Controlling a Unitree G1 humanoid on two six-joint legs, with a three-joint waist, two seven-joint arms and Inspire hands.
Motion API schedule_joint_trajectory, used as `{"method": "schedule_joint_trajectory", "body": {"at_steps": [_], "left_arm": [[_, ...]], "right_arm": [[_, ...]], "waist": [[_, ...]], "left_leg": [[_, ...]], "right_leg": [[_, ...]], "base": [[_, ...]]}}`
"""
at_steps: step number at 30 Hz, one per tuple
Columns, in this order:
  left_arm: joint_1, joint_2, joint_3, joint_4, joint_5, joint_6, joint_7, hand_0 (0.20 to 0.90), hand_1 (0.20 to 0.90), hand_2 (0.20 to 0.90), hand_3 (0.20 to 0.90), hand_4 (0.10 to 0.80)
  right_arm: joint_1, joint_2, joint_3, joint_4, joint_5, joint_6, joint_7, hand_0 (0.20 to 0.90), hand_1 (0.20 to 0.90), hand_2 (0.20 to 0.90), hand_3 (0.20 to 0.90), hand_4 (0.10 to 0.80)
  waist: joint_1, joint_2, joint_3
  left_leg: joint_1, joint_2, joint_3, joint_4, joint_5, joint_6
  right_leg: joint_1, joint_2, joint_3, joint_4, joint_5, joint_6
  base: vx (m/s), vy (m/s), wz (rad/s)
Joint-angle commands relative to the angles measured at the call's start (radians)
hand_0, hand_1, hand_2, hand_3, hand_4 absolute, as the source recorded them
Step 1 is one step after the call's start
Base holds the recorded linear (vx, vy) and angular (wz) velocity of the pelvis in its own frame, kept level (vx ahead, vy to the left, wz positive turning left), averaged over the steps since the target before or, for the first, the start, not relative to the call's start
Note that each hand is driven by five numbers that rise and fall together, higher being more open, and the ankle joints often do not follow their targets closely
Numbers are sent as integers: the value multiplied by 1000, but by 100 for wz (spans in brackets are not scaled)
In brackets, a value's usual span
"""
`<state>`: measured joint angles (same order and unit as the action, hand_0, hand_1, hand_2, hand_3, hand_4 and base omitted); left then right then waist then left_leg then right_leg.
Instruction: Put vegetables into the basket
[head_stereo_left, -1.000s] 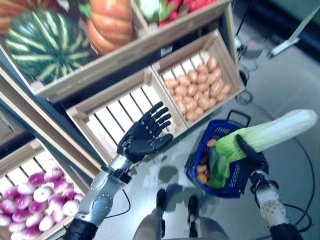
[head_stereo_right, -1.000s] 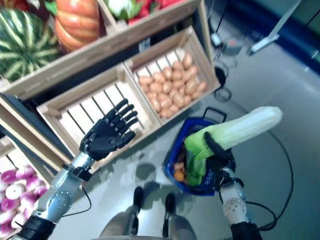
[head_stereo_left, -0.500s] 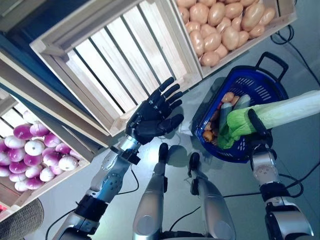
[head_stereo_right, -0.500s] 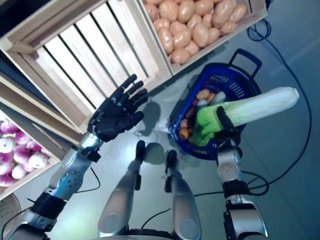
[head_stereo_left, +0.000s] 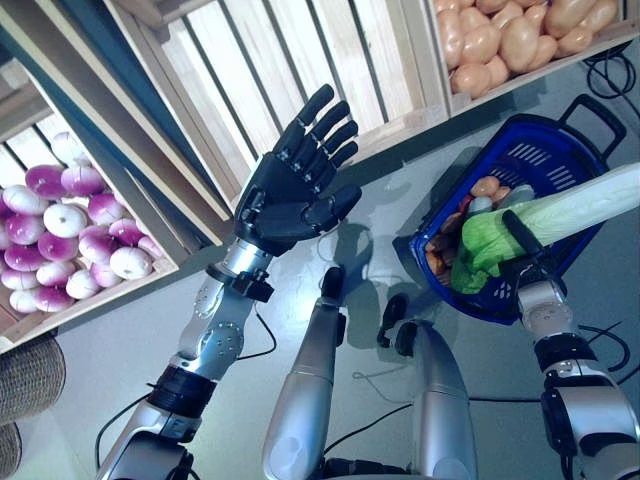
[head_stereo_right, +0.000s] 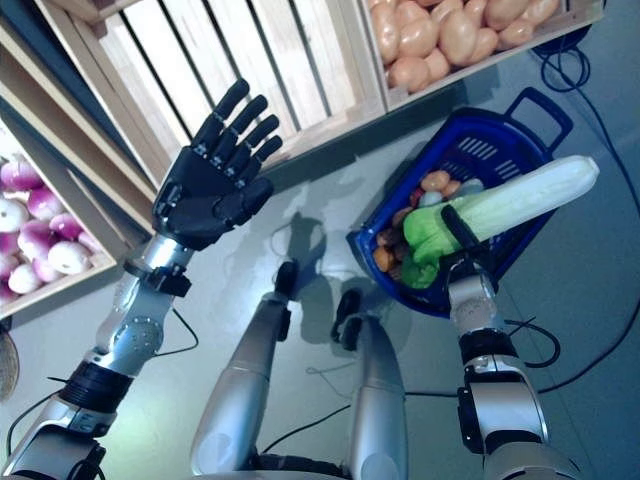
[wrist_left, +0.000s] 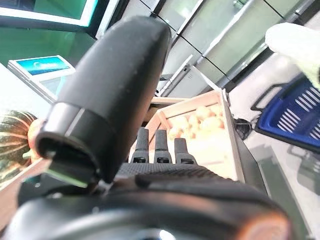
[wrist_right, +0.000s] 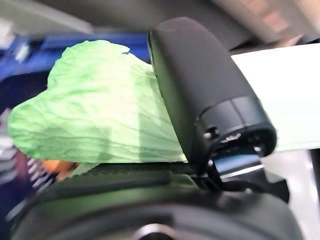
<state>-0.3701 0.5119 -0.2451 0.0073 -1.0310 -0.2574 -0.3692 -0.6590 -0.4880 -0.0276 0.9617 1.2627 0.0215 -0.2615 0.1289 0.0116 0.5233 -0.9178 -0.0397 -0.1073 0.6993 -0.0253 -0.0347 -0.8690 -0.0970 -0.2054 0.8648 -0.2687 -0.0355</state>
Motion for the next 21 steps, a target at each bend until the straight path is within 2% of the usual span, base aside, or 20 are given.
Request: {"method": "schedule_joint_trajectory", "body": {"at_steps": [1, 3, 4, 8, 10, 13, 15, 21], "left_arm": [[-48, 14, 81, -179, 30, -88, -46, 900, 900, 900, 900, 800], [-41, 17, 89, -185, 35, -90, -47, 900, 900, 900, 900, 800], [-38, 24, 97, -189, 29, -96, -48, 900, 900, 900, 900, 800], [-35, 22, 111, -218, -3, -80, -81, 900, 900, 900, 900, 800], [-38, 16, 105, -236, -56, -70, -72, 900, 900, 900, 900, 800], [-39, 2, 118, -243, -51, -67, -68, 900, 900, 900, 900, 800], [-32, -12, 118, -249, -29, -61, -63, 900, 900, 900, 900, 800], [-31, -3, 116, -265, -34, -58, -48, 900, 900, 900, 900, 800]], "right_arm": [[-3, -114, -33, -16, -41, 9, -67, 300, 300, 300, 300, 400], [-4, -121, -33, -13, -52, 38, -87, 300, 300, 300, 300, 400], [-10, -131, -33, 1, -61, 81, -113, 300, 300, 300, 300, 400], [-21, -138, -41, 62, -56, 137, -141, 300, 300, 300, 300, 400], [-28, -137, -34, 66, -51, 141, -152, 300, 300, 300, 300, 400], [-36, -120, -33, 63, -58, 133, -184, 300, 300, 300, 300, 400], [-30, -110, -32, 53, -57, 130, -207, 900, 900, 900, 900, 800], [-31, -121, -54, 57, -66, 86, -238, 900, 900, 900, 900, 800]], "waist": [[8, -3, -3], [8, 2, -3], [7, 9, -3], [9, 23, -3], [9, 28, -3], [9, 32, -3], [8, 37, -3], [7, 44, -3]], "left_leg": [[-48, -30, 42, 89, -88, 64], [-58, -36, 41, 106, -113, 64], [-87, -39, 44, 122, -114, 65], [-144, -43, 49, 150, -113, 68], [-171, -49, 52, 166, -114, 70], [-200, -57, 52, 181, -111, 74], [-212, -62, 54, 199, -120, 71], [-238, -62, 55, 212, -107, 65]], "right_leg": [[-12, -2, 22, -8, 144, 12], [-24, 1, 31, 15, 123, 20], [-55, 1, 33, 36, 124, 21], [-116, 0, 36, 82, 119, 21], [-144, 3, 38, 97, 120, 20], [-179, 4, 35, 121, 121, 16], [-193, 3, 36, 139, 117, 22], [-214, 1, 29, 151, 127, 22]], "base": [[0, 0, 0], [92, -17, 1], [93, -21, 2], [9, -19, 0], [2, -34, 2], [4, -4, -2], [19, -8, -5], [2, -15, -1]]}}
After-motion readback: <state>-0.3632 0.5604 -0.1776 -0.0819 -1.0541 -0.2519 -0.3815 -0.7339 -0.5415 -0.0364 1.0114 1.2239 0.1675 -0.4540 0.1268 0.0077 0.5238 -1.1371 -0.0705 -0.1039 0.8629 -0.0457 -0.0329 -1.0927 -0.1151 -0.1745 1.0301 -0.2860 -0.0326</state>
